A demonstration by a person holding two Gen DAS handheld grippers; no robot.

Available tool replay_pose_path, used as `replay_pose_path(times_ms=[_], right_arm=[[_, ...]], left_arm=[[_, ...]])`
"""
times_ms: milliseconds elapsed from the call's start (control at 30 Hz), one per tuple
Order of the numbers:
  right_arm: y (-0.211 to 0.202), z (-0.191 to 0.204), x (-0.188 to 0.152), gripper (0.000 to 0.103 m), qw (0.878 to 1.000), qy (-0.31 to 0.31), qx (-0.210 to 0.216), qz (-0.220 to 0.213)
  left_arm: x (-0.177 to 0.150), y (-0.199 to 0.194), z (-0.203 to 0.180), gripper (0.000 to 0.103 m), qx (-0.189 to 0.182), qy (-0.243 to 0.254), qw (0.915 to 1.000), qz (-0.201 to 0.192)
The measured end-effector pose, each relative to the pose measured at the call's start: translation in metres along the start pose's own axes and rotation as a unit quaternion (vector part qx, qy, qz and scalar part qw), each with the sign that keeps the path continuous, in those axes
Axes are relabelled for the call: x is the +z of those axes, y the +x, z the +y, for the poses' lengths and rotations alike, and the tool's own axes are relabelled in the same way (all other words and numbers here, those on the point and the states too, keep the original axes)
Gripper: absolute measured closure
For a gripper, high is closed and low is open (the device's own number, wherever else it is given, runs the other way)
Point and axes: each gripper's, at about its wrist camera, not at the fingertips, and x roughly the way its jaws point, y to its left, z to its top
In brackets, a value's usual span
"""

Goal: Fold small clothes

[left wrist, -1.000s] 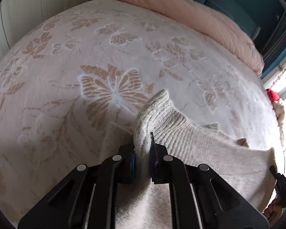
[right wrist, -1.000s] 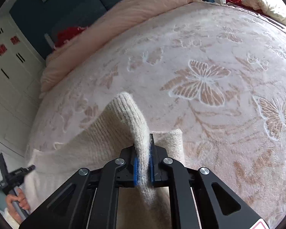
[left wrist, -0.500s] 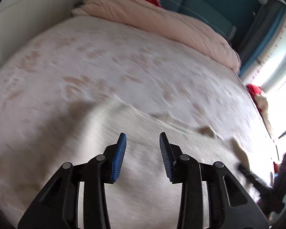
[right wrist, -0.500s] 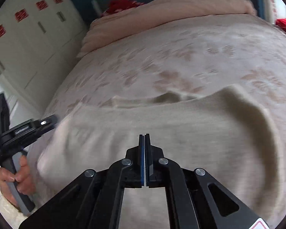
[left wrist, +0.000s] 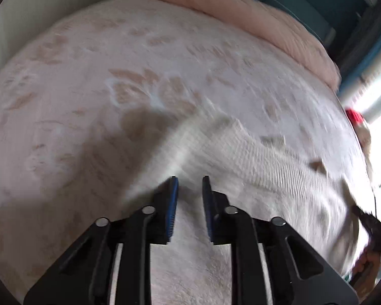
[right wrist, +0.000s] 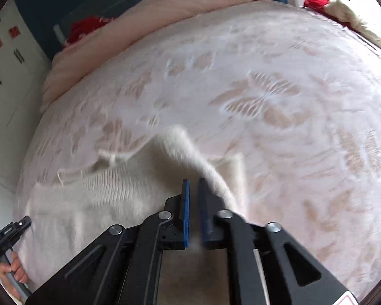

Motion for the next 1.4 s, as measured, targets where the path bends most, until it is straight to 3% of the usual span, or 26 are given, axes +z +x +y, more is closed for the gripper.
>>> replay_pose_path(times_ms=[33, 67, 100, 133, 167, 267, 300, 333, 367, 400, 433, 533, 600, 667, 767, 867, 900, 967, 1033, 1100, 1167, 1200, 1233, 1267, 1400], right_arm=[[-0.003, -0.002, 0.006, 0.09, 1.0, 0.0, 0.007, -0.003], [-0.003, 0.0, 0.011, 0.08, 1.0, -0.003, 0.012, -0.003], [-0.001, 0.004, 0.017, 0.07, 1.0, -0.01, 0.014, -0.002], [0.004, 0.01, 0.02, 0.043, 1.0, -0.019, 0.013, 0.002], [0.013, 0.017, 0.023, 0.038, 1.0, -0.026, 0.012, 0.008], [0.05, 0.032, 0.023, 0.038, 0.998, -0.04, -0.009, 0.048], [0.057, 0.036, 0.019, 0.039, 0.997, -0.039, -0.013, 0.059], [0.063, 0.04, 0.017, 0.064, 0.997, -0.044, -0.012, 0.066], [0.064, 0.043, 0.016, 0.092, 0.996, -0.05, -0.001, 0.072], [0.058, 0.044, 0.016, 0.093, 0.997, -0.049, 0.008, 0.061], [0.044, 0.044, 0.019, 0.094, 0.998, -0.049, 0.015, 0.034], [0.013, 0.013, 0.03, 0.095, 0.999, -0.005, 0.023, -0.022], [0.034, -0.015, 0.029, 0.096, 1.0, 0.022, -0.006, 0.012], [0.047, -0.023, 0.024, 0.096, 0.999, 0.039, 0.002, 0.037], [0.028, -0.009, 0.027, 0.096, 1.0, 0.01, 0.007, 0.003], [0.051, -0.024, 0.024, 0.096, 0.999, 0.032, -0.002, 0.033], [0.062, -0.025, 0.019, 0.096, 0.998, 0.032, -0.006, 0.052], [0.056, -0.017, 0.02, 0.092, 0.999, 0.018, -0.01, 0.042], [0.033, -0.009, 0.023, 0.09, 0.999, 0.022, 0.016, 0.023], [-0.003, 0.002, 0.018, 0.081, 1.0, -0.002, 0.002, -0.013], [-0.037, 0.01, 0.004, 0.049, 0.999, -0.029, -0.005, -0.037], [-0.054, 0.011, -0.009, 0.043, 0.998, -0.034, -0.005, -0.045], [-0.068, 0.007, -0.022, 0.04, 0.998, -0.031, -0.004, -0.047], [-0.08, 0.003, -0.039, 0.039, 0.999, -0.022, 0.0, -0.044], [-0.099, -0.014, -0.118, 0.038, 0.999, 0.034, 0.035, 0.011]], left_arm=[[0.004, -0.009, -0.004, 0.065, -0.007, -0.003, 0.9997, -0.025], [0.01, -0.017, -0.01, 0.045, -0.008, -0.001, 0.9985, -0.054], [0.014, -0.018, -0.016, 0.037, 0.004, 0.002, 0.9979, -0.065], [0.022, -0.01, -0.024, 0.031, 0.026, 0.012, 0.9976, -0.064], [0.027, 0.002, -0.028, 0.031, 0.032, 0.023, 0.9981, -0.048], [0.033, 0.048, -0.026, 0.036, 0.066, 0.013, 0.9972, 0.033], [0.033, 0.054, -0.024, 0.039, 0.071, 0.008, 0.9967, 0.04], [0.033, 0.058, -0.026, 0.054, 0.075, 0.018, 0.9963, 0.039], [0.032, 0.057, -0.027, 0.087, 0.068, 0.031, 0.9964, 0.04], [0.033, 0.055, -0.031, 0.095, 0.062, 0.043, 0.9961, 0.046], [0.035, 0.05, -0.032, 0.095, 0.069, 0.045, 0.9959, 0.038], [0.047, 0.028, -0.02, 0.095, 0.076, 0.04, 0.9963, -0.002], [0.05, 0.042, -0.007, 0.095, 0.085, 0.026, 0.9958, 0.023], [0.048, 0.06, -0.005, 0.095, 0.098, 0.03, 0.9936, 0.046], [0.047, 0.052, -0.007, 0.095, 0.087, 0.022, 0.9957, 0.024], [0.043, 0.061, 0.001, 0.094, 0.094, 0.015, 0.9948, 0.039], [0.041, 0.066, 0.0, 0.094, 0.101, 0.022, 0.9937, 0.043], [0.034, 0.07, -0.013, 0.092, 0.128, 0.063, 0.989, 0.04], [0.034, 0.057, -0.022, 0.09, 0.114, 0.08, 0.9899, 0.027], [0.034, 0.027, -0.022, 0.084, 0.08, 0.061, 0.9949, 0.009], [0.026, -0.008, -0.017, 0.07, 0.062, 0.047, 0.9969, -0.013], [0.019, -0.027, -0.012, 0.062, 0.053, 0.038, 0.9977, -0.021], [0.014, -0.039, -0.007, 0.048, 0.045, 0.027, 0.9983, -0.025], [-0.002, -0.061, 0.006, 0.042, 0.029, -0.001, 0.999, -0.035], [-0.058, -0.099, 0.04, 0.036, -0.003, -0.067, 0.9975, -0.024]])
